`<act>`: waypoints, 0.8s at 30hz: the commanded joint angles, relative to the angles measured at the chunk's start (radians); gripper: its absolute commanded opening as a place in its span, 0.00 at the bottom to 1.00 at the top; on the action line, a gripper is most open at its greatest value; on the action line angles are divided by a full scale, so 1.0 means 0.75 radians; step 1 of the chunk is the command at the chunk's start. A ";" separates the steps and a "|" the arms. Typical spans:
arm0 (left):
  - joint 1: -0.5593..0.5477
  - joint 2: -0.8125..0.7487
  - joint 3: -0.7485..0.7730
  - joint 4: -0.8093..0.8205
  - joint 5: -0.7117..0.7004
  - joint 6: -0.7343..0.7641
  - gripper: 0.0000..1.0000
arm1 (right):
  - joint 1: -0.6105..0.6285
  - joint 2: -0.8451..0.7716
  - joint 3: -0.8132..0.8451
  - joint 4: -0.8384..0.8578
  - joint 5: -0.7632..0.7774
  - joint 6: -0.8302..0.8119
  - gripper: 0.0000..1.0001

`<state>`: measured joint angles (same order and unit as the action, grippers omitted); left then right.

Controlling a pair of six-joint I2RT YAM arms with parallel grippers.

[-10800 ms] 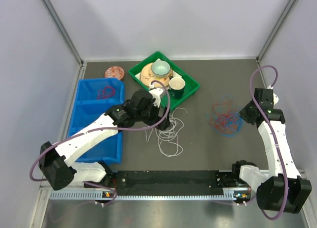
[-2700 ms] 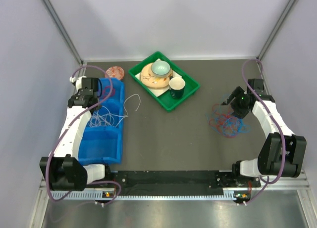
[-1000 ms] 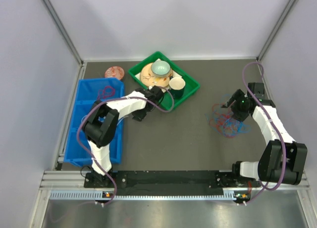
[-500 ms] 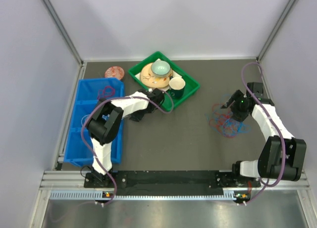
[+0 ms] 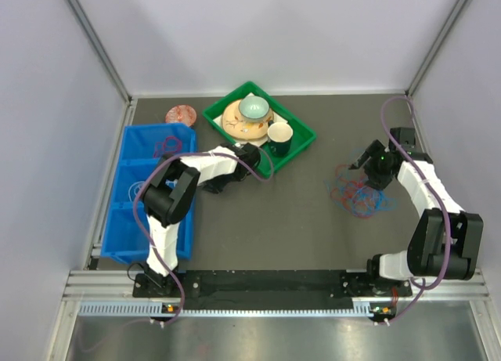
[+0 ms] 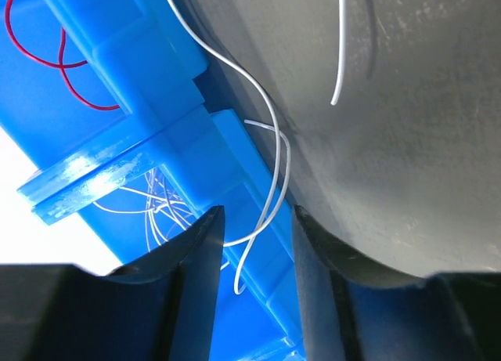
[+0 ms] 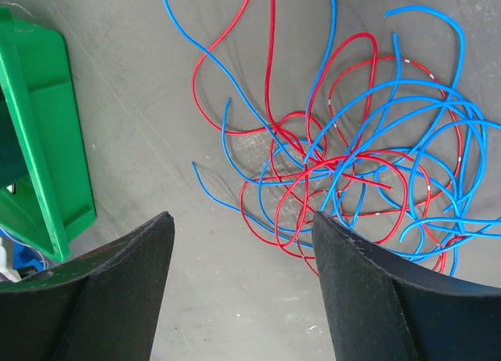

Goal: Untangle the cables

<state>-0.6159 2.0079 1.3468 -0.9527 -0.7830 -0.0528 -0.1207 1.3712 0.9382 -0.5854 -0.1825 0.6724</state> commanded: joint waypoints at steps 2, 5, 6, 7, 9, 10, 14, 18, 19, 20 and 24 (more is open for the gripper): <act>0.005 0.031 0.025 -0.012 -0.093 -0.015 0.38 | -0.011 0.012 0.083 0.028 -0.002 -0.015 0.70; 0.005 0.047 0.033 -0.014 -0.118 -0.017 0.33 | -0.013 0.019 0.089 0.030 -0.002 -0.013 0.70; 0.005 0.051 0.035 -0.014 -0.132 -0.024 0.33 | -0.011 0.019 0.093 0.030 -0.002 -0.013 0.70; 0.003 0.059 0.039 -0.016 -0.142 -0.024 0.33 | -0.011 0.025 0.095 0.030 -0.002 -0.015 0.70; 0.005 0.074 0.041 -0.014 -0.161 -0.026 0.33 | -0.011 0.027 0.097 0.030 -0.002 -0.013 0.70; 0.005 0.078 0.045 -0.014 -0.165 -0.028 0.33 | -0.013 0.029 0.097 0.028 0.000 -0.013 0.70; 0.005 0.102 0.053 -0.016 -0.175 -0.046 0.26 | -0.013 0.035 0.103 0.028 -0.002 -0.013 0.70; 0.005 0.121 0.098 -0.039 -0.214 -0.056 0.03 | -0.013 0.043 0.107 0.030 0.000 -0.015 0.70; 0.005 0.123 0.112 -0.049 -0.236 -0.062 0.00 | -0.013 0.045 0.109 0.028 0.000 -0.015 0.70; 0.003 0.121 0.131 -0.061 -0.244 -0.079 0.00 | -0.011 0.045 0.109 0.030 0.002 -0.015 0.70; 0.005 0.064 0.257 -0.120 -0.296 -0.114 0.00 | -0.011 0.055 0.121 0.028 0.000 -0.013 0.70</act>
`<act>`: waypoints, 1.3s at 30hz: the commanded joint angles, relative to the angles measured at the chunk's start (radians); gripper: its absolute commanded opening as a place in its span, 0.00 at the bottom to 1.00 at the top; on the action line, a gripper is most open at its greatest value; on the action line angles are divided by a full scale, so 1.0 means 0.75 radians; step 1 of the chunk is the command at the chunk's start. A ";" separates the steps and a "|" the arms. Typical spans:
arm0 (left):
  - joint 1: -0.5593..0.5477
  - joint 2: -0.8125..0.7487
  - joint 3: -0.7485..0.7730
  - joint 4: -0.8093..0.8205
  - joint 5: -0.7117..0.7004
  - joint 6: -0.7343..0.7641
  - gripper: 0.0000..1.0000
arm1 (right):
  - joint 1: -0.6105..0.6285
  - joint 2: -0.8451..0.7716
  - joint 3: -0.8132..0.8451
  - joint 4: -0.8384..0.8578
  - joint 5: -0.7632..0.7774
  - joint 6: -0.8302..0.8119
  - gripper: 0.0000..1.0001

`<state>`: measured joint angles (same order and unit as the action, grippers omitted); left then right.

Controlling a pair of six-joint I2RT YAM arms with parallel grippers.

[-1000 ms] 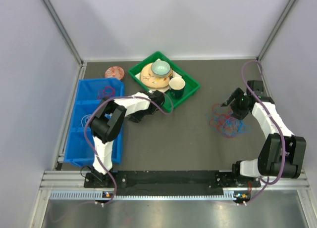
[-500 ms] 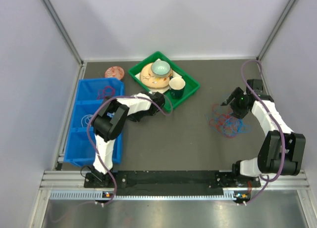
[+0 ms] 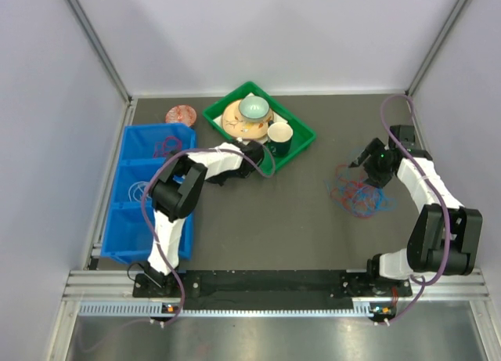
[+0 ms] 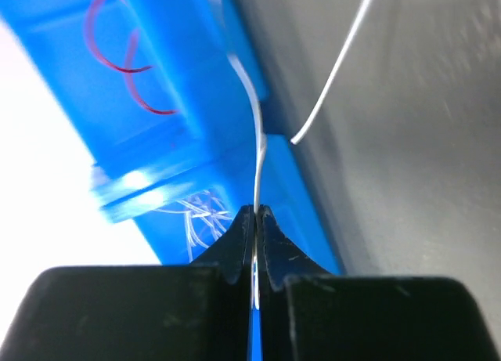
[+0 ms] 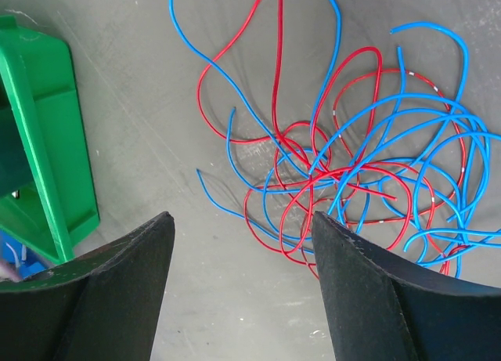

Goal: Untangle the cables

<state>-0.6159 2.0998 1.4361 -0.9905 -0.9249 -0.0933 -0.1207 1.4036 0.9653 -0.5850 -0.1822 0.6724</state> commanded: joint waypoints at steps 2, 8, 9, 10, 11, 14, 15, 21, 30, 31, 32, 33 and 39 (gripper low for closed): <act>0.011 -0.100 0.188 -0.097 -0.111 -0.096 0.00 | -0.011 0.014 0.089 0.027 -0.001 -0.013 0.70; 0.109 -0.412 0.266 -0.007 0.039 -0.213 0.00 | -0.011 0.031 0.093 0.031 -0.003 -0.017 0.70; 0.128 -0.512 0.223 0.028 0.079 -0.211 0.00 | -0.013 0.033 0.096 0.029 -0.005 -0.015 0.70; 0.164 -0.560 0.196 0.101 0.100 -0.203 0.00 | -0.011 0.041 0.098 0.033 -0.007 -0.015 0.70; 0.185 -0.657 0.123 0.142 0.122 -0.195 0.00 | -0.013 0.045 0.102 0.031 -0.011 -0.017 0.70; 0.273 -0.825 -0.020 0.236 0.170 -0.186 0.00 | -0.011 0.061 0.116 0.033 -0.019 -0.017 0.70; 0.307 -0.860 -0.047 0.233 0.141 -0.213 0.00 | -0.013 0.065 0.120 0.035 -0.021 -0.017 0.70; 0.379 -1.135 -0.274 0.192 0.147 -0.520 0.00 | -0.011 0.086 0.141 0.042 -0.033 -0.011 0.70; 0.406 -1.115 -0.322 -0.086 0.155 -0.879 0.00 | -0.013 0.086 0.138 0.046 -0.105 -0.013 0.69; 0.406 -1.068 -0.313 -0.111 0.155 -0.965 0.00 | -0.011 0.084 0.134 0.046 -0.115 -0.013 0.69; 0.406 -1.047 -0.311 -0.129 0.157 -0.998 0.00 | -0.011 0.080 0.130 0.046 -0.119 -0.013 0.69; 0.408 -1.029 -0.317 -0.148 0.163 -1.035 0.00 | -0.013 0.078 0.118 0.048 -0.121 -0.013 0.68; 0.406 -1.034 -0.415 -0.222 0.306 -1.317 0.00 | -0.011 -0.026 0.038 0.046 -0.119 -0.011 0.68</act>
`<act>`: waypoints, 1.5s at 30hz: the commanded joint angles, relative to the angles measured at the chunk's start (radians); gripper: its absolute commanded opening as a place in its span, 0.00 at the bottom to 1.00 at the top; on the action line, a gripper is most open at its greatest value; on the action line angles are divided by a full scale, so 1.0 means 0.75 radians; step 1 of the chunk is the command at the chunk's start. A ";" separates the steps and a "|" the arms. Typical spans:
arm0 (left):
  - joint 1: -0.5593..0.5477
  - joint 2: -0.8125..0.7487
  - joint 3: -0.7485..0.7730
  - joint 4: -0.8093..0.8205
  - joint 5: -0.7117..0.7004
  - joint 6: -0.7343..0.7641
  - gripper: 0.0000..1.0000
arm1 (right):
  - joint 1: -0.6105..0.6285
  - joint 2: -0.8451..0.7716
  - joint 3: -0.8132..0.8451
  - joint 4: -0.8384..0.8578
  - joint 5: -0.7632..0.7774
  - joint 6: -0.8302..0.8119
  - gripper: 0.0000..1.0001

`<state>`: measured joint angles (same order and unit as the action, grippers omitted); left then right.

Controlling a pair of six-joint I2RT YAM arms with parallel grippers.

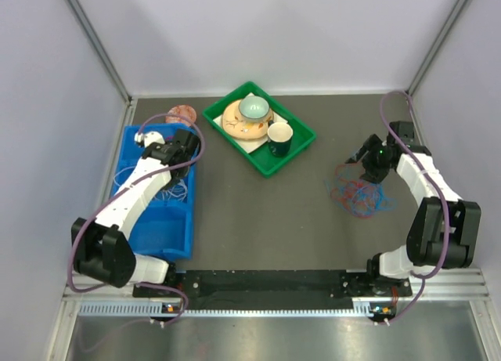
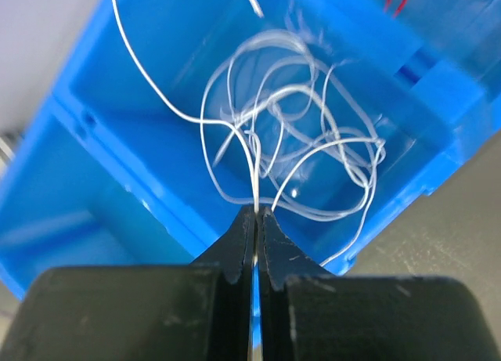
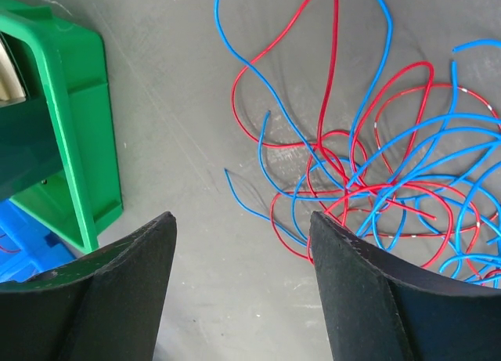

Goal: Untangle the cables

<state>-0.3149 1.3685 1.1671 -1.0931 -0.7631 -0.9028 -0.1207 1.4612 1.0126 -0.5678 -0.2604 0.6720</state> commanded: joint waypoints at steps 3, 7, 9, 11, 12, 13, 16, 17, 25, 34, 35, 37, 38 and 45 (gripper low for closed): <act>0.005 -0.147 -0.165 0.007 0.195 -0.273 0.00 | -0.011 -0.183 -0.076 0.025 -0.013 -0.008 0.69; 0.009 -0.158 -0.261 0.161 0.328 -0.234 0.13 | -0.011 -0.273 -0.141 0.021 -0.003 0.002 0.69; 0.009 -0.146 -0.243 0.177 0.355 -0.222 0.53 | -0.011 -0.322 -0.178 0.009 0.003 0.000 0.69; 0.007 -0.154 -0.227 0.191 0.367 -0.193 0.70 | -0.013 -0.375 -0.217 -0.002 0.014 0.006 0.69; 0.009 -0.172 -0.196 0.212 0.369 -0.135 0.85 | -0.011 -0.390 -0.227 -0.006 0.016 0.010 0.69; 0.007 -0.178 -0.178 0.222 0.355 -0.098 0.87 | -0.011 -0.404 -0.233 -0.010 0.020 0.010 0.69; 0.007 -0.199 -0.096 0.316 0.349 0.109 0.90 | -0.011 -0.433 -0.233 -0.042 0.056 -0.008 0.69; 0.007 -0.201 -0.076 0.341 0.363 0.164 0.90 | -0.011 -0.437 -0.219 -0.053 0.071 -0.018 0.69; -0.152 -0.088 0.219 0.482 0.435 0.535 0.90 | -0.011 -0.541 -0.099 -0.190 0.226 -0.121 0.69; -0.470 0.126 0.350 0.592 0.557 0.607 0.87 | 0.083 -0.552 -0.229 -0.237 0.329 -0.097 0.70; -0.472 0.129 0.342 0.615 0.576 0.598 0.86 | 0.083 -0.529 -0.250 -0.233 0.325 -0.082 0.70; -0.472 0.133 0.328 0.654 0.610 0.594 0.86 | 0.083 -0.506 -0.288 -0.204 0.343 -0.057 0.70; -0.472 0.139 0.326 0.656 0.615 0.600 0.86 | 0.083 -0.478 -0.301 -0.176 0.343 -0.049 0.70; -0.474 0.131 0.297 0.658 0.564 0.672 0.86 | 0.095 -0.221 -0.332 0.022 0.290 -0.029 0.62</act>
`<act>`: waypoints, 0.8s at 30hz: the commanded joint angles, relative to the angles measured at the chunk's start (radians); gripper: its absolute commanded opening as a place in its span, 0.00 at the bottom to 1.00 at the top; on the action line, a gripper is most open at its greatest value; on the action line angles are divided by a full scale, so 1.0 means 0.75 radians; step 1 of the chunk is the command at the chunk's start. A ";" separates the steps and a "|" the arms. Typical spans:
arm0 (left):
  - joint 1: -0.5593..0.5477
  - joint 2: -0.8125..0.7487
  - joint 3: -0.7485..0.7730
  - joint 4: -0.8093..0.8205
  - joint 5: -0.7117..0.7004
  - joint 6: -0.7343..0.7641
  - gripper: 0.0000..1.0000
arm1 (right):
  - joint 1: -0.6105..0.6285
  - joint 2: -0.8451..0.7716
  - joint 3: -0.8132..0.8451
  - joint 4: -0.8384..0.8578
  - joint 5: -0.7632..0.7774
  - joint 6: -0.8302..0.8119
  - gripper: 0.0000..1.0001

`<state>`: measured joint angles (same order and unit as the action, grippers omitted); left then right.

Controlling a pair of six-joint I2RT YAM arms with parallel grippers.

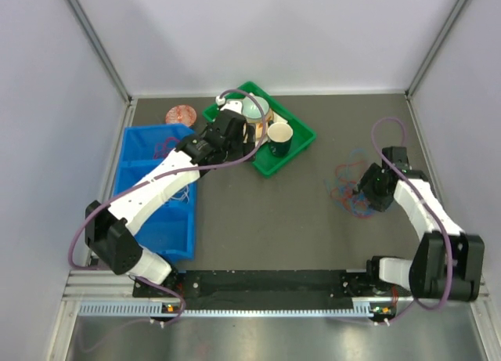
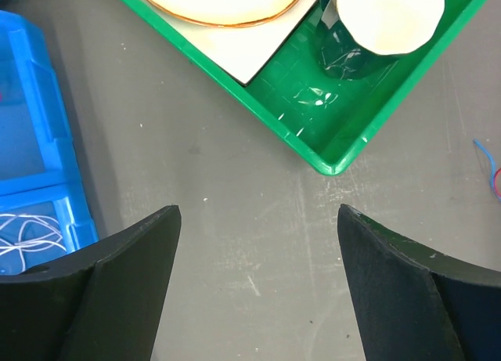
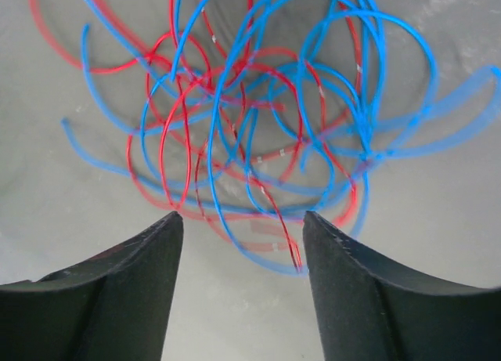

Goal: Untangle the cables

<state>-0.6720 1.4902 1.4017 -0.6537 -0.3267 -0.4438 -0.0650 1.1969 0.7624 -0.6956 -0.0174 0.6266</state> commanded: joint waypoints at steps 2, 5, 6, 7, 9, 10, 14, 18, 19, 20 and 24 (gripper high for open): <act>0.002 -0.040 -0.036 0.086 -0.035 0.084 0.86 | 0.048 0.191 0.024 0.238 -0.087 0.038 0.37; 0.008 -0.060 -0.045 0.084 -0.084 0.058 0.87 | 0.081 0.247 0.104 0.250 -0.209 0.064 0.00; 0.016 -0.070 -0.051 0.088 -0.076 0.056 0.87 | 0.113 0.231 0.125 0.248 -0.242 0.095 0.00; 0.037 -0.083 -0.055 0.092 -0.070 0.056 0.87 | 0.130 0.154 0.163 0.248 -0.267 0.105 0.00; 0.069 -0.115 -0.071 0.102 -0.043 0.050 0.88 | 0.185 0.045 0.219 0.242 -0.302 0.132 0.00; 0.102 -0.124 -0.077 0.103 -0.035 0.046 0.88 | 0.205 -0.022 0.292 0.238 -0.296 0.132 0.00; 0.166 -0.134 -0.077 0.086 -0.041 0.056 0.88 | 0.297 -0.256 0.544 0.167 -0.212 0.095 0.00; 0.243 -0.118 -0.055 0.078 -0.051 0.078 0.88 | 0.308 -0.305 0.818 0.060 -0.179 0.014 0.00; 0.258 -0.114 -0.047 0.072 -0.051 0.080 0.88 | 0.308 -0.315 0.913 0.054 -0.175 0.001 0.00; 0.270 -0.103 -0.032 0.070 -0.047 0.080 0.88 | 0.306 -0.326 0.957 0.046 -0.169 -0.009 0.00; 0.335 -0.085 -0.006 0.068 -0.035 0.078 0.89 | 0.308 -0.350 1.149 0.028 -0.198 -0.028 0.00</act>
<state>-0.4564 1.4185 1.3464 -0.6289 -0.3557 -0.3939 0.1616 0.9363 1.5166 -0.6155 -0.1623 0.6418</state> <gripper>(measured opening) 0.889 0.005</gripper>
